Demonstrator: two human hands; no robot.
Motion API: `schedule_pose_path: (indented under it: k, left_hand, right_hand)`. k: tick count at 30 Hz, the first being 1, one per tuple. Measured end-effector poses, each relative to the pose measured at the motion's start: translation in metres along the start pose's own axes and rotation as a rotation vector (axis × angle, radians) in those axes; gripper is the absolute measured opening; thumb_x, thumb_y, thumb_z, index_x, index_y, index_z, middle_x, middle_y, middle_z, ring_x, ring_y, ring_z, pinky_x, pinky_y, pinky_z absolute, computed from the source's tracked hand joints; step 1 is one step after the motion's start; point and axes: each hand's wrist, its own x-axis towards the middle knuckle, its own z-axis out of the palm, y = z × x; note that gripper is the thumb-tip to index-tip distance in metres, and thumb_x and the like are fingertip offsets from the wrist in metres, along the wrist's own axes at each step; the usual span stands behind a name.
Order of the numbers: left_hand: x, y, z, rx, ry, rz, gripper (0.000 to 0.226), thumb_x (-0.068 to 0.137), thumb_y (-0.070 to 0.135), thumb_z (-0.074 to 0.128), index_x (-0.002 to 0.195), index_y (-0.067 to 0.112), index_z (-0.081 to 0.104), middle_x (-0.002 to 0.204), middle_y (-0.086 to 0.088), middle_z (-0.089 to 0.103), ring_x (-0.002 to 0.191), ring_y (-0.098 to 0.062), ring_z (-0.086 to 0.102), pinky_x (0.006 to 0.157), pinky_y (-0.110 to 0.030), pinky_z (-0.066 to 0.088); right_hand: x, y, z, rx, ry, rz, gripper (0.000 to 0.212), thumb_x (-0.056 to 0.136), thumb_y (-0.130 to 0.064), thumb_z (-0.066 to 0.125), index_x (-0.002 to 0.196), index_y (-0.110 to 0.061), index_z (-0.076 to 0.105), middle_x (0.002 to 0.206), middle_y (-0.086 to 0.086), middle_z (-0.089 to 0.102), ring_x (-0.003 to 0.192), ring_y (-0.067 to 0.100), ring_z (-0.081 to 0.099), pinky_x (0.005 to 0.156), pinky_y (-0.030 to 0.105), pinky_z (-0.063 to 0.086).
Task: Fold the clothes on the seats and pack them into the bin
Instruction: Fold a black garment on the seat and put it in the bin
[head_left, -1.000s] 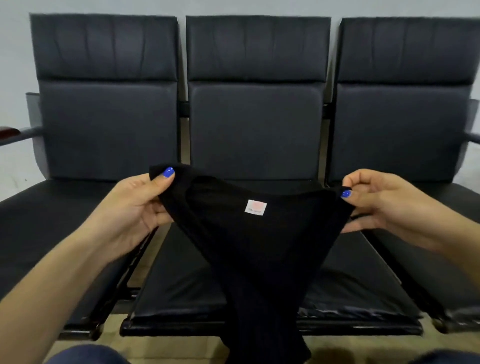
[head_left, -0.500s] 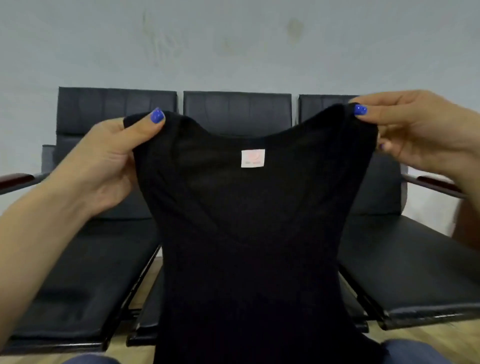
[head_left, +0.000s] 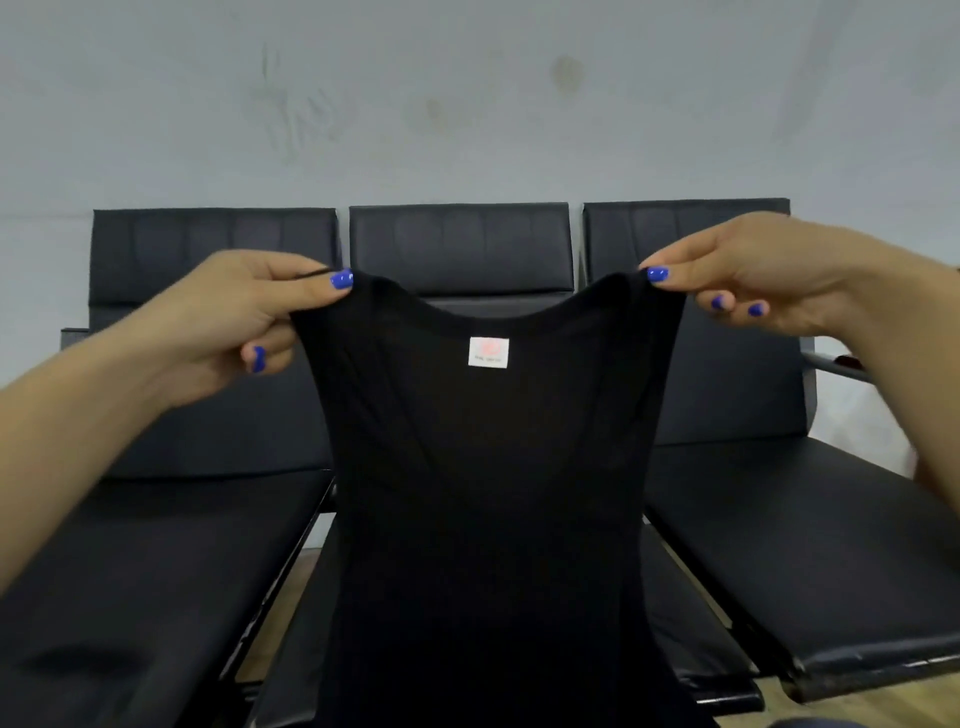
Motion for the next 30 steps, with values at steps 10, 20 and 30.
schedule_pose_path:
  k: [10,20,30]
  left_hand:
    - [0.105,-0.115,0.027,-0.305,0.135,-0.416,0.013,0.09,0.002,0.058,0.103,0.006,0.058,0.096,-0.01,0.062,0.066,-0.029,0.072,0.055,-0.043,0.06]
    - [0.207,-0.281,0.082,-0.279,0.322,-0.533,0.027,0.093,0.005,0.058,0.119,0.002,0.053,0.108,-0.01,0.059,0.08,-0.027,0.066,0.08,-0.039,0.054]
    - [0.271,-0.425,0.114,-0.013,0.281,-0.509,0.022,0.091,0.002,0.058,0.111,0.009,0.059,0.11,-0.008,0.063,0.086,-0.021,0.066,0.089,-0.035,0.054]
  right_hand:
    - [0.134,0.092,0.082,0.294,0.046,0.32,0.014,0.097,0.008,0.041,0.089,0.0,0.051,0.116,0.017,0.045,0.071,0.033,0.06,0.041,0.037,0.055]
    - [0.281,0.23,0.163,0.207,0.13,0.421,0.013,0.098,0.0,0.042,0.107,-0.002,0.052,0.132,0.017,0.048,0.072,0.026,0.061,0.061,0.04,0.056]
    - [0.348,0.36,0.247,-0.112,0.233,0.17,0.013,0.097,-0.011,0.05,0.091,-0.012,0.061,0.106,0.007,0.061,0.087,0.017,0.062,0.077,0.024,0.052]
